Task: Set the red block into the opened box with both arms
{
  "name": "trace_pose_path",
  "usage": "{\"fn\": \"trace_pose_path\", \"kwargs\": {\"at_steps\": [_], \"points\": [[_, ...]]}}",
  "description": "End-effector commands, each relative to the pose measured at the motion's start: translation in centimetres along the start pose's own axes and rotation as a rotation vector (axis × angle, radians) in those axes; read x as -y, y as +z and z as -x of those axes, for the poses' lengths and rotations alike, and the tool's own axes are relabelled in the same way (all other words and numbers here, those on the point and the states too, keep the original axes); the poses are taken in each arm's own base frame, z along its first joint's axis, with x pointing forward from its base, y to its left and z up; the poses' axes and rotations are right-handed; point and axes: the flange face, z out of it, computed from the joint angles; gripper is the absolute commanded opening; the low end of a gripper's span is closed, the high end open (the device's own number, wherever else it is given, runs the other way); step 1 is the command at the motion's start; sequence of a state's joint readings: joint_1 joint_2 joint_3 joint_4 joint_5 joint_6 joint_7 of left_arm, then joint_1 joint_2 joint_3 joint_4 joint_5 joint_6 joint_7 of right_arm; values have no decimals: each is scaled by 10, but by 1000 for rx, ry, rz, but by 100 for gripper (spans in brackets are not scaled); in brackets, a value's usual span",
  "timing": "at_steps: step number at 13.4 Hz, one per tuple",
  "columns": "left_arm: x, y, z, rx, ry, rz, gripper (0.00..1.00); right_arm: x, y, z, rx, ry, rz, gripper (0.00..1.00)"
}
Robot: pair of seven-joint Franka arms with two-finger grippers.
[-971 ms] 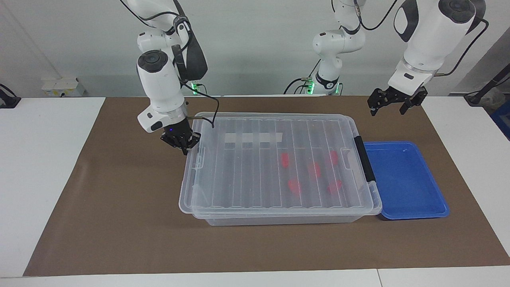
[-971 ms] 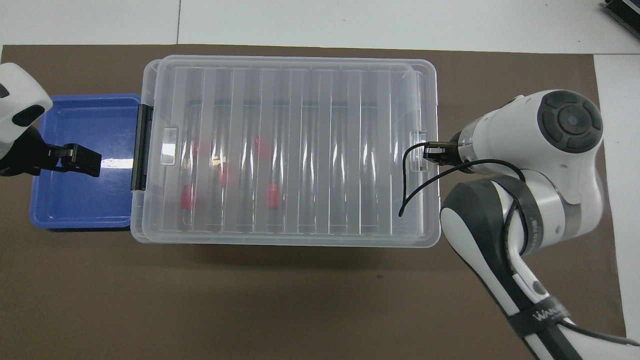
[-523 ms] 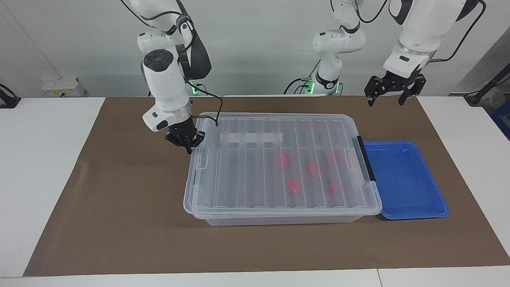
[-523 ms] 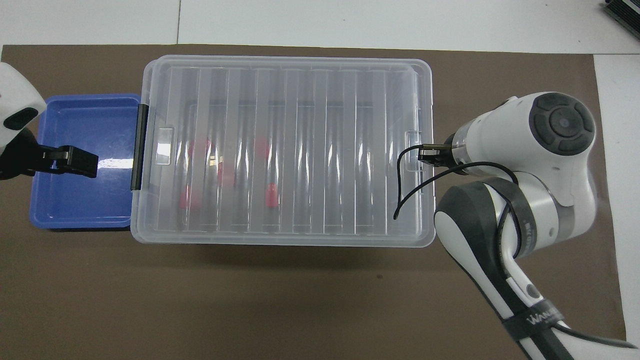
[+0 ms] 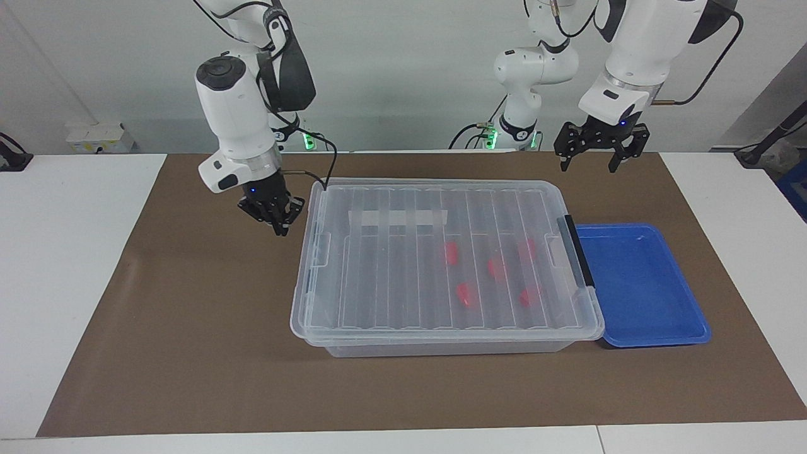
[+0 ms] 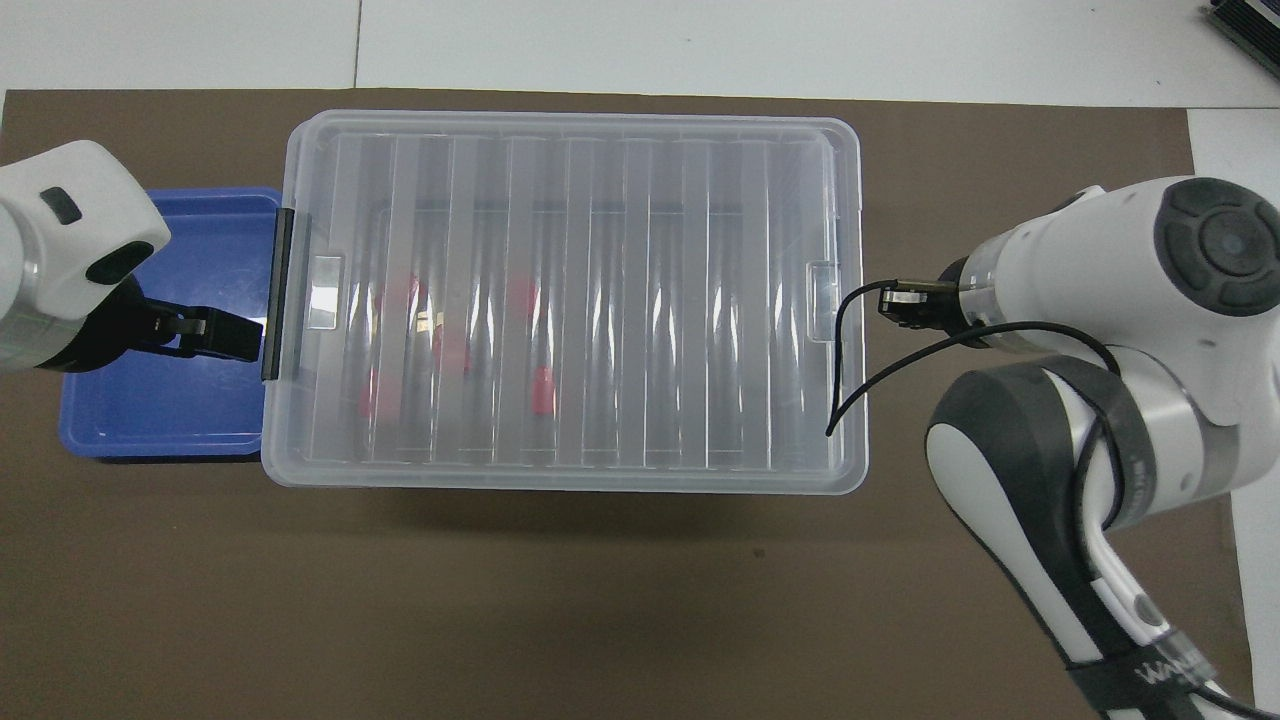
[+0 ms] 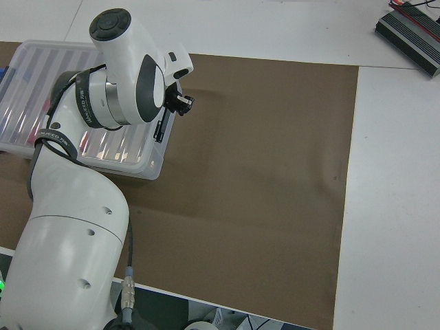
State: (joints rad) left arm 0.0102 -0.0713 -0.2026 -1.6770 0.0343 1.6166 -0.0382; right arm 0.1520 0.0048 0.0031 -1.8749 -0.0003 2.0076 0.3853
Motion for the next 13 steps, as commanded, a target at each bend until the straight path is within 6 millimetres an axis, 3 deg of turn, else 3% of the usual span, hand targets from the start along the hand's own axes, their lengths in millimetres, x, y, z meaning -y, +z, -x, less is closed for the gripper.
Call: {"fn": "trace_pose_path", "kwargs": {"at_steps": [1, 4, 7, 10, 13], "points": [[29, 6, 13, -14, -41, 0, 100, -34, -23, 1, -8, 63, -16, 100], [30, 5, 12, -25, -44, 0, 100, -56, -58, -12, -3, 51, -6, 100], [34, 4, 11, -31, -50, 0, 100, -81, -110, -27, -16, -7, 16, 100], [31, 2, 10, -37, -54, 1, 100, -89, -128, -41, 28, -11, 68, 100], [22, 1, 5, -79, -47, 2, 100, -94, -121, -27, 105, -32, 70, 100]]}}
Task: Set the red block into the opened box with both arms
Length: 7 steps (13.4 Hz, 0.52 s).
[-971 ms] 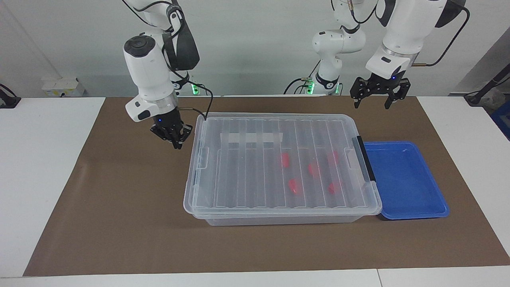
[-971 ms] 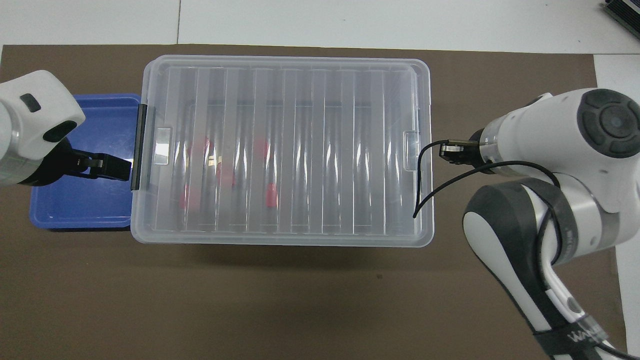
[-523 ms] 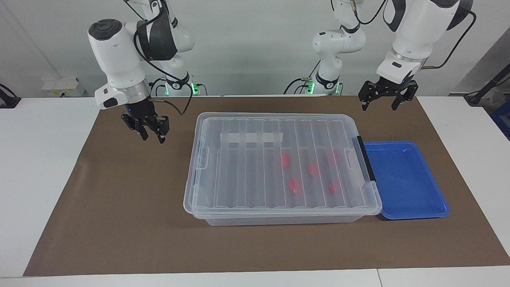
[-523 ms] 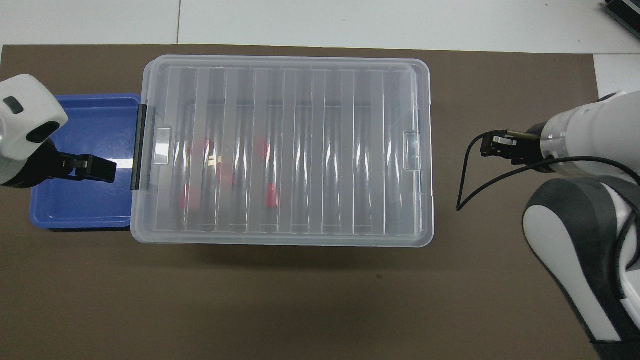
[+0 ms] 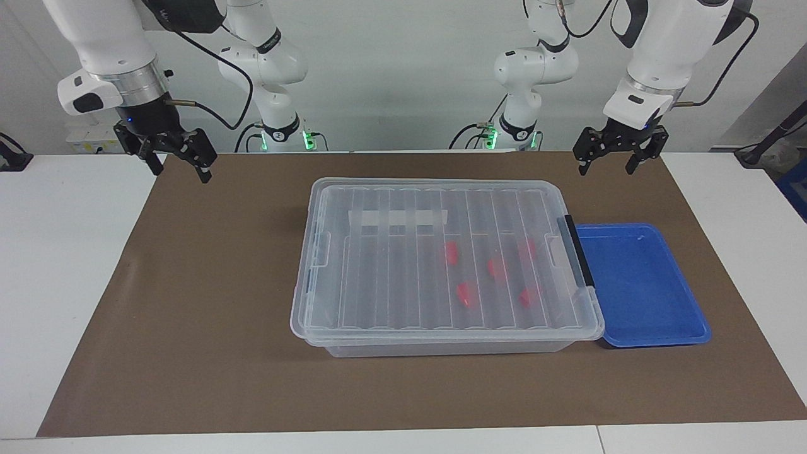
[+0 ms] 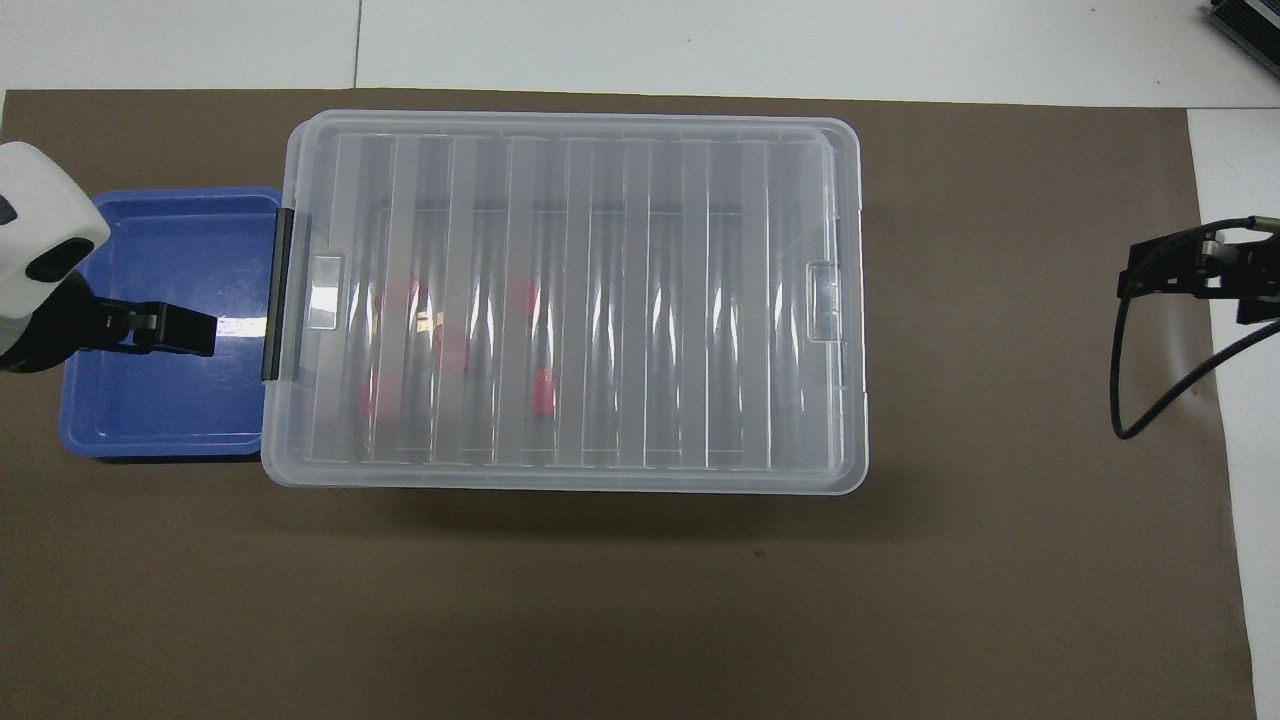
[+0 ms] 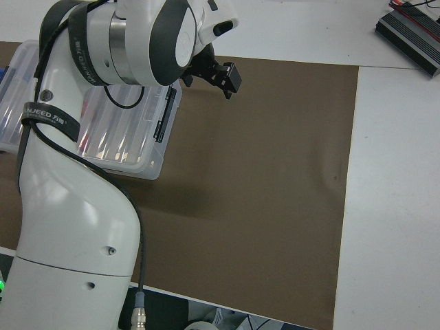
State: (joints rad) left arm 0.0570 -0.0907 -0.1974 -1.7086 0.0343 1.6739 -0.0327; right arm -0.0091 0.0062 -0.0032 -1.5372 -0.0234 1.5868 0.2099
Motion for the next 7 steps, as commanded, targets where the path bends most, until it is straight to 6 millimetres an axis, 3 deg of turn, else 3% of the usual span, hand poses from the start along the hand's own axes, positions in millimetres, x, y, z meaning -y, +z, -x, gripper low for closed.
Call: {"fn": "trace_pose_path", "kwargs": {"at_steps": [1, 3, 4, 6, 7], "points": [[-3, 0, 4, -42, -1, 6, 100, 0, 3, 3, 34, -30, 11, 100], [10, -1, 3, -53, -12, 4, 100, 3, 5, 7, 51, -47, 12, 100], [30, 4, 4, -45, -47, 1, 100, 7, 7, 9, 57, -53, 10, 100], [38, 8, 6, -34, -62, 3, 100, 9, 9, 12, 65, -58, 10, 100], [32, 5, 7, -40, -49, 8, 100, 10, 10, 13, 65, -58, 11, 100]]}}
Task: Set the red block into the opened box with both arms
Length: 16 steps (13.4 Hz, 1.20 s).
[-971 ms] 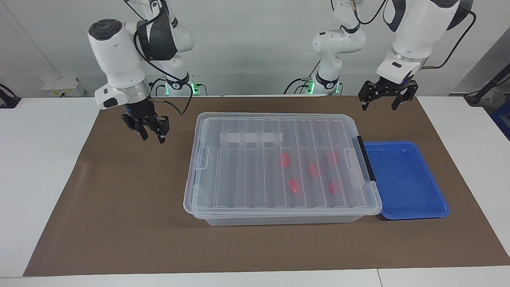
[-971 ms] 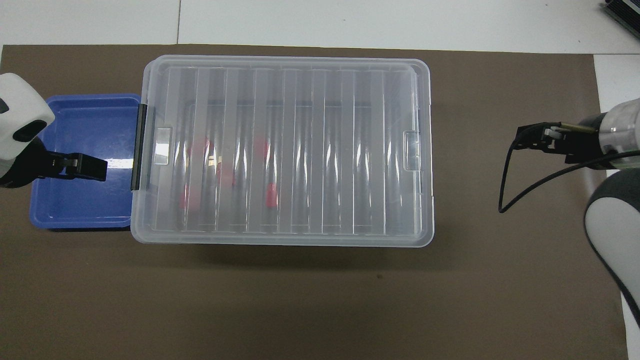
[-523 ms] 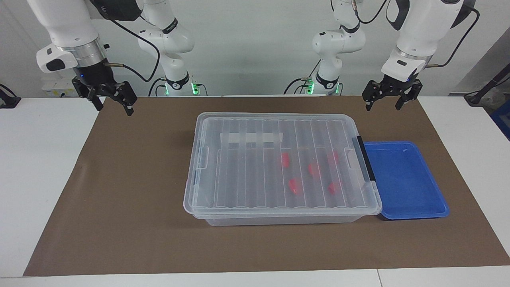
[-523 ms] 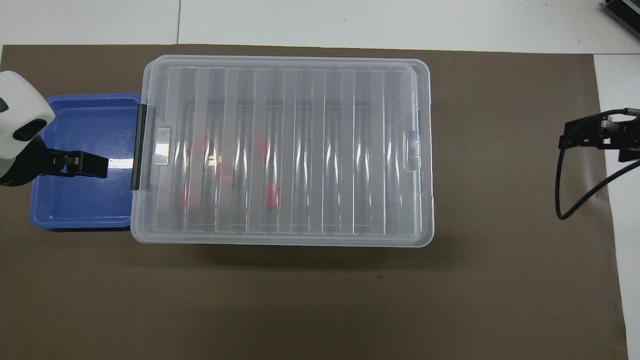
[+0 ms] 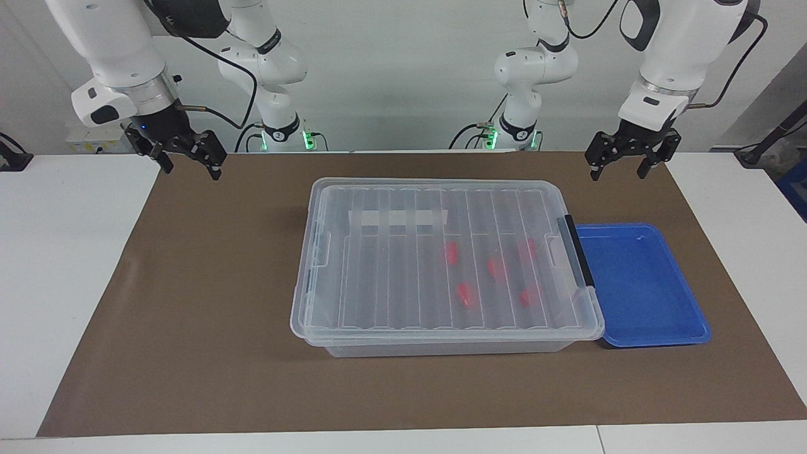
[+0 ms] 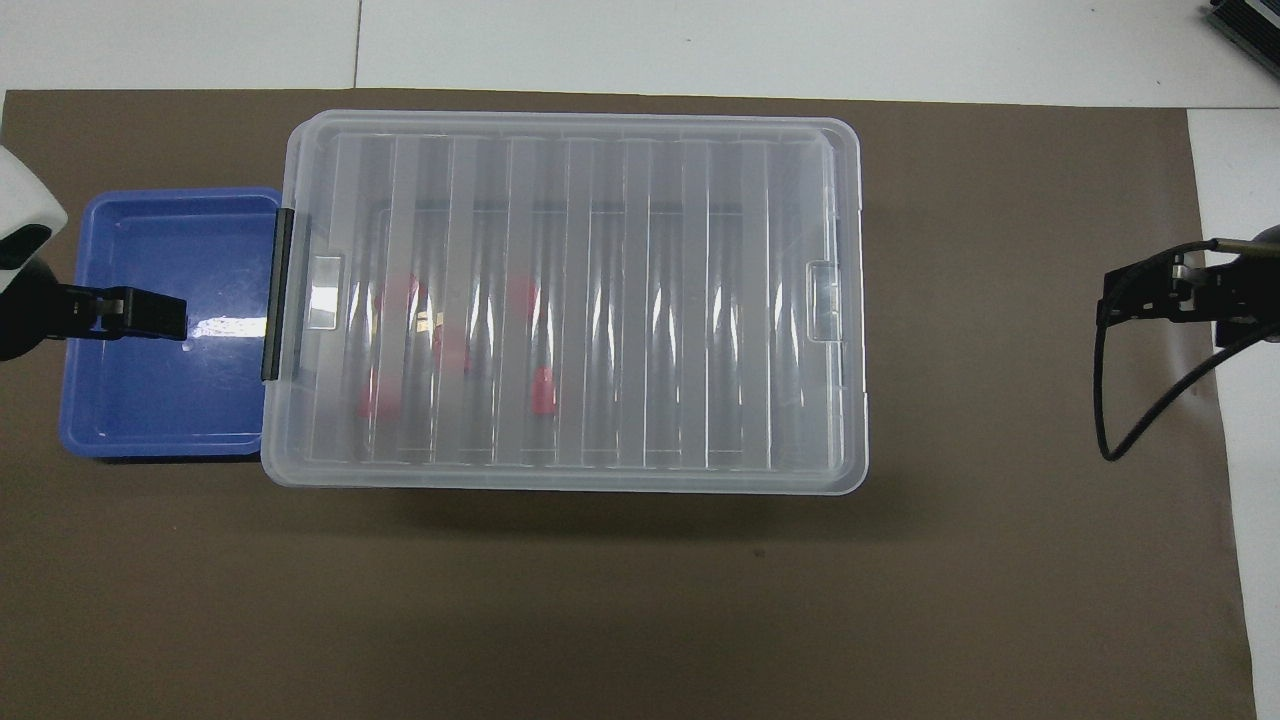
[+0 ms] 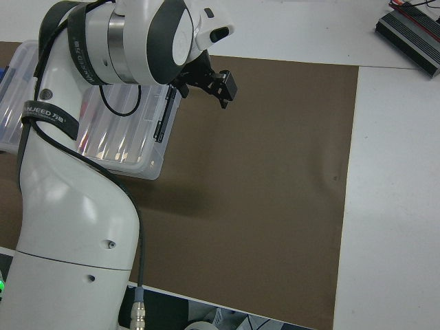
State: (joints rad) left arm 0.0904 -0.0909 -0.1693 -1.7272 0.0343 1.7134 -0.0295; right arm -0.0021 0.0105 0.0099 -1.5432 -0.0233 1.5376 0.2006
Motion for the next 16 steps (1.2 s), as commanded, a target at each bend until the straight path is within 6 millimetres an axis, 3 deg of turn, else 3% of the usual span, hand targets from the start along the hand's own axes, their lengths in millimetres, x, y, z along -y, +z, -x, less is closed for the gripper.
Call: {"fn": "trace_pose_path", "kwargs": {"at_steps": [1, 16], "points": [[5, -2, 11, -23, 0, 12, 100, 0, 1, 6, 6, -29, -1, 100], [7, 6, 20, -5, 3, 22, 100, 1, 10, 12, 22, -30, -16, 100]]}}
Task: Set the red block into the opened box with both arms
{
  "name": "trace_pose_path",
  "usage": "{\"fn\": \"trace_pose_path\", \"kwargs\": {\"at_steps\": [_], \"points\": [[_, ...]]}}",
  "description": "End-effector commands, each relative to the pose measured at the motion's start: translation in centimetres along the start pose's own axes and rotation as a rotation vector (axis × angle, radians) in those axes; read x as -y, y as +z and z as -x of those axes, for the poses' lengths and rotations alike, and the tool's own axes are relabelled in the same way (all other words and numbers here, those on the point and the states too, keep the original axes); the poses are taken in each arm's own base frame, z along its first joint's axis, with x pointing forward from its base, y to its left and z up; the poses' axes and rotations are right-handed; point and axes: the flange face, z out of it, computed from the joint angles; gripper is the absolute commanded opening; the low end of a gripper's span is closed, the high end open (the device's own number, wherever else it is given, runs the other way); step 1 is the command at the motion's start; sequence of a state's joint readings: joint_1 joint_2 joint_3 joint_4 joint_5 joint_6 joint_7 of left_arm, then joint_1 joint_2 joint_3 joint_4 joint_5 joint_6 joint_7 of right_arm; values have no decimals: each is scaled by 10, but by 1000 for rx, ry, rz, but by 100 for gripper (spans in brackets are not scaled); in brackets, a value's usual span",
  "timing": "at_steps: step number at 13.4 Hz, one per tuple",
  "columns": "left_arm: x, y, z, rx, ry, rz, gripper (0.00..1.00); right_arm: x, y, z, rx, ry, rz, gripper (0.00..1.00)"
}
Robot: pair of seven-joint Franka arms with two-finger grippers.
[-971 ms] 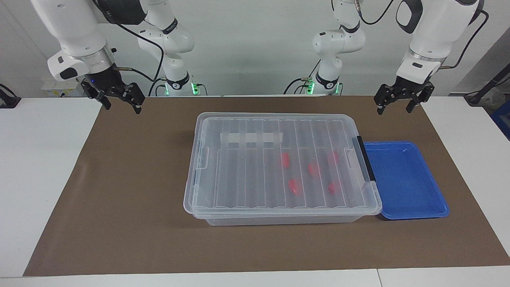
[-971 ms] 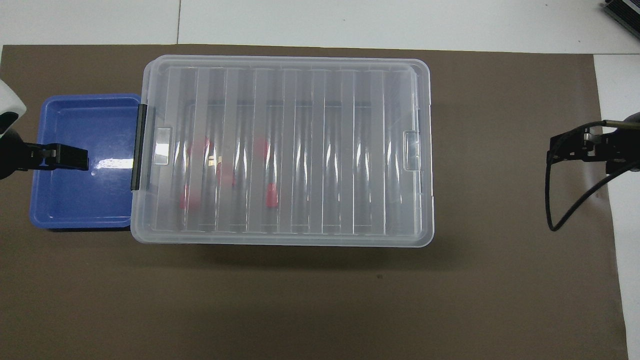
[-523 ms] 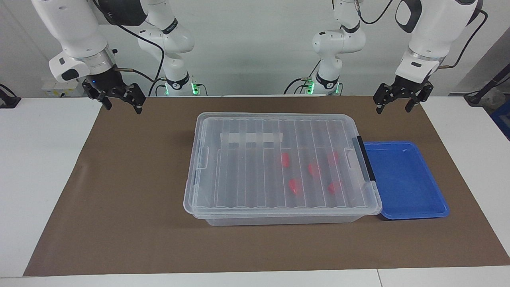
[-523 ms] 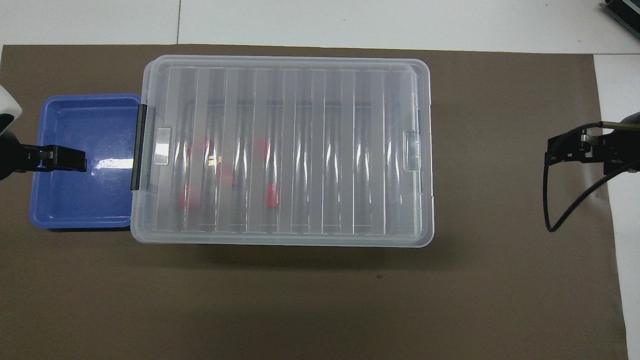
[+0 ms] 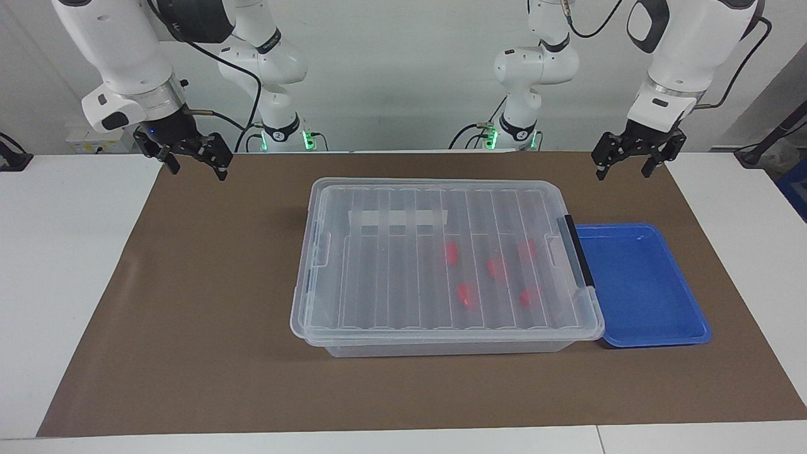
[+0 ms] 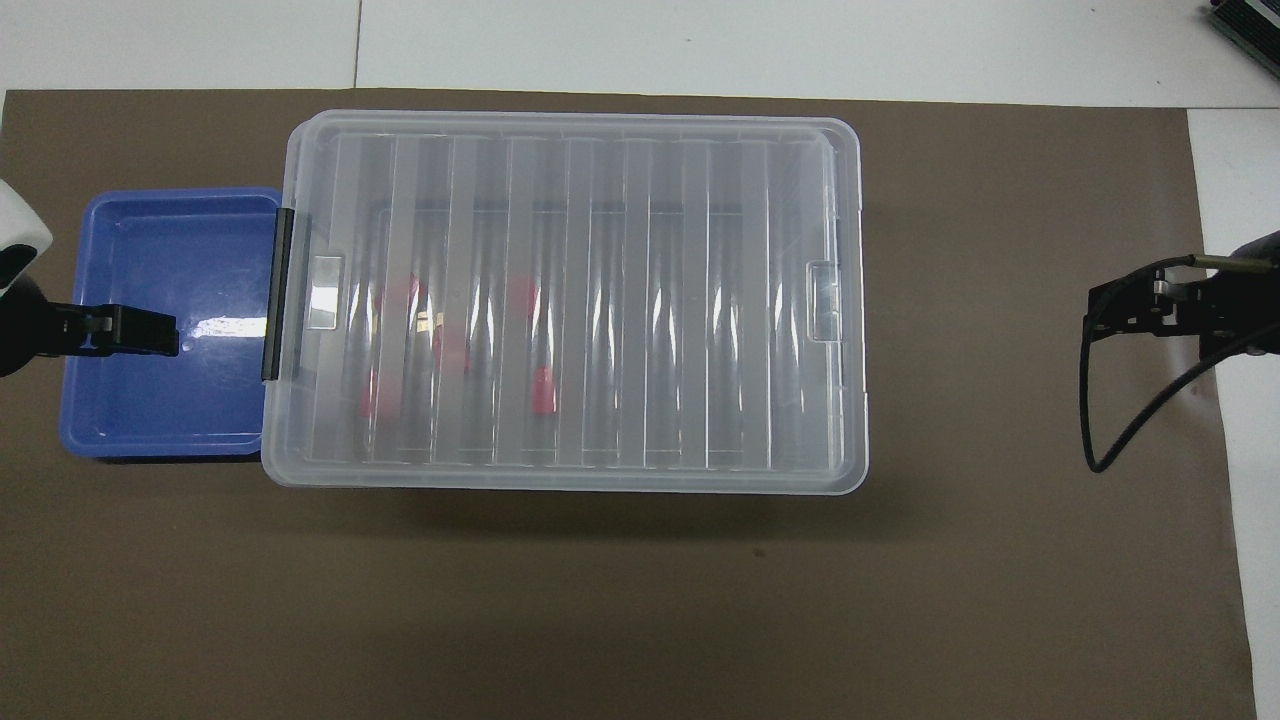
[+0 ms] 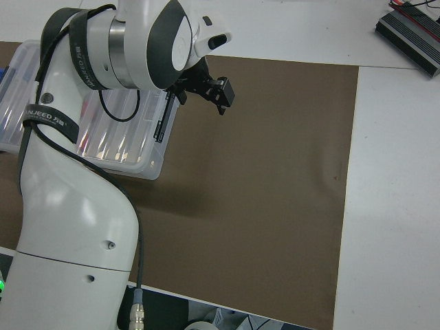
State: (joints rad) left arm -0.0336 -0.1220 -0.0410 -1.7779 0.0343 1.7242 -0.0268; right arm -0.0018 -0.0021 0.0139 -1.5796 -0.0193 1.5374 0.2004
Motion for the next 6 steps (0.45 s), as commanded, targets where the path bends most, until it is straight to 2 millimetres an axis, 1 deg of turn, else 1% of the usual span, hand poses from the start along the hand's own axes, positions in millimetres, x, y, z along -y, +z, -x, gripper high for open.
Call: {"fn": "trace_pose_path", "kwargs": {"at_steps": [1, 6], "points": [[2, 0, 9, -14, 3, 12, 100, -1, 0, 8, -2, -25, -17, 100], [8, 0, 9, -3, -14, 11, 100, -1, 0, 7, -5, -25, -17, 100]]}}
